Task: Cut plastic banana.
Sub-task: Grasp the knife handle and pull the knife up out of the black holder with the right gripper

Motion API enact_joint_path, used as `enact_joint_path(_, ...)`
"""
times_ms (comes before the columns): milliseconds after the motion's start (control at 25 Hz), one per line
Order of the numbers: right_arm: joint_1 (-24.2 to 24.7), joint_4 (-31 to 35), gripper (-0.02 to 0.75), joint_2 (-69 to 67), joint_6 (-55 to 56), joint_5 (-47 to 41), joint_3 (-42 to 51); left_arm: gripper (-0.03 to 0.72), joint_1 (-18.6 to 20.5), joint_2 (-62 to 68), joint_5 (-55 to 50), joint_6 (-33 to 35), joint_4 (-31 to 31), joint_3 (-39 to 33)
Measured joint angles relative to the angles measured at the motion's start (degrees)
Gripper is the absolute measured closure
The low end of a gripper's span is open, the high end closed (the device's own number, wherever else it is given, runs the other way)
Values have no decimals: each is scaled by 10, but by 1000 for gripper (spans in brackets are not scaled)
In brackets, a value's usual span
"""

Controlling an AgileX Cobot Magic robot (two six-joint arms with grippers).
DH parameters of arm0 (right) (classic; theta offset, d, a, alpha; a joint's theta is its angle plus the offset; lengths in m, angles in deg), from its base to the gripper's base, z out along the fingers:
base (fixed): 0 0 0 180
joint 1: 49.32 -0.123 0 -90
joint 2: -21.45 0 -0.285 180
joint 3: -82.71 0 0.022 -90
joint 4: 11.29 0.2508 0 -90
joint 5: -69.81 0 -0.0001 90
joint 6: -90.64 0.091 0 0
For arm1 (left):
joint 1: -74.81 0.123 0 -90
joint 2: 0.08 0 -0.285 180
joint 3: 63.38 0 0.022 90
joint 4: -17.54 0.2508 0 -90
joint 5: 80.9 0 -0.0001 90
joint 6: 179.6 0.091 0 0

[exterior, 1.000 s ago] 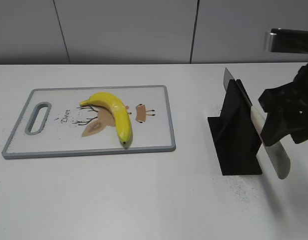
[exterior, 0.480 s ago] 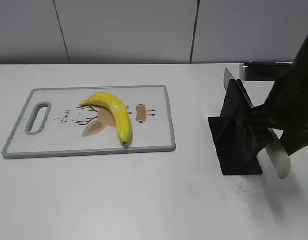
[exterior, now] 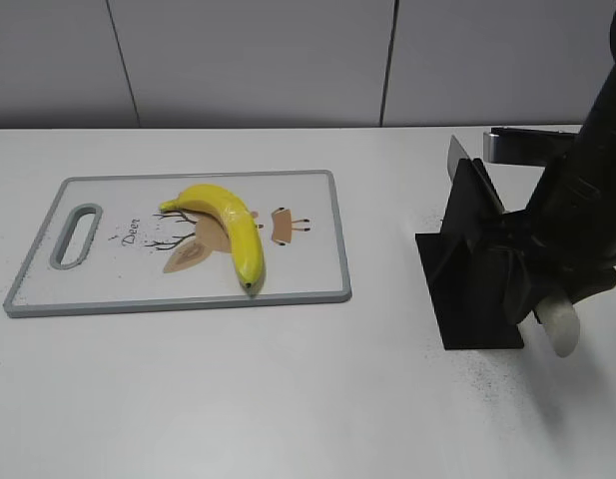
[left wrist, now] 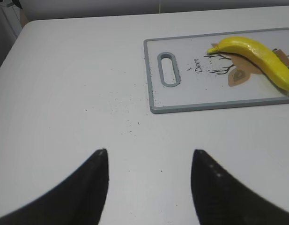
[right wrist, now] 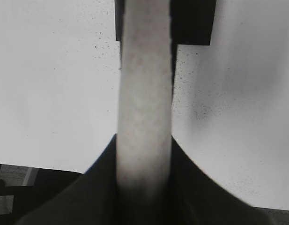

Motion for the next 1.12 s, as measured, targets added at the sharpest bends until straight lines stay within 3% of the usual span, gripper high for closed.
enact_joint_path(720, 0, -36, 547, 130, -13, -38, -49, 144, 0, 0, 1, 0, 0, 0)
enact_joint_path(960, 0, -40, 547, 134, -219, -66, -110, 144, 0, 4, 23, 2, 0, 12)
enact_joint_path(1120, 0, -41, 547, 108, -344, -76, -155, 144, 0, 65, 52, 44, 0, 33)
